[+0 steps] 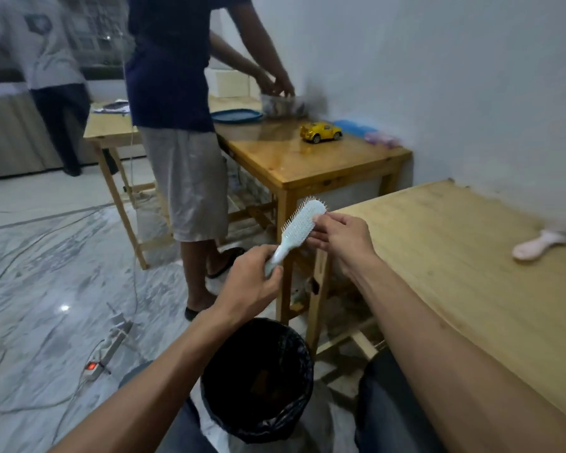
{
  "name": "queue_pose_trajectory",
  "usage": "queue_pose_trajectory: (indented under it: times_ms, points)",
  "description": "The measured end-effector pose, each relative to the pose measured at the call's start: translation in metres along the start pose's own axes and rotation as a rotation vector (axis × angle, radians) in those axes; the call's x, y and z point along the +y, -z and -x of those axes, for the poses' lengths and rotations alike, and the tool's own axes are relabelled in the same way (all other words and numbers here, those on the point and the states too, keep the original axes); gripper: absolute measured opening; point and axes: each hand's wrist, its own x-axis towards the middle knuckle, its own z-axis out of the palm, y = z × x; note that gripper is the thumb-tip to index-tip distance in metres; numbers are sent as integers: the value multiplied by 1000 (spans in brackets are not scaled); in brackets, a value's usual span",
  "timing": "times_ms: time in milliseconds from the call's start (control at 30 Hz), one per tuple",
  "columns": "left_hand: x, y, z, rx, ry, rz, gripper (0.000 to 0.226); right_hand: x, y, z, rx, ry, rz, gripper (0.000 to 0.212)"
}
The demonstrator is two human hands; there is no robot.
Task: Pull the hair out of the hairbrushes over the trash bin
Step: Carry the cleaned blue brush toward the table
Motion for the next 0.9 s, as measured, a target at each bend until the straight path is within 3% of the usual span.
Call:
queue_pose_trajectory:
  times_ms: [167, 367, 667, 800, 900]
  points:
    - [64, -22, -45, 3, -122, 44, 27, -53, 61, -6, 179, 146, 35, 11]
    - [156, -80, -78, -106, -167, 40, 27, -99, 170, 3, 484, 206, 96, 10]
    - [272, -183, -70, -384, -379, 80, 29, -112, 329, 40, 886, 114, 189, 16]
    - [302, -224, -63, -470, -450, 59, 14, -109, 375, 45, 966, 11, 350, 19]
    - [312, -247, -65, -505, -438, 23, 21, -102, 395, 34, 1013, -22, 403, 19]
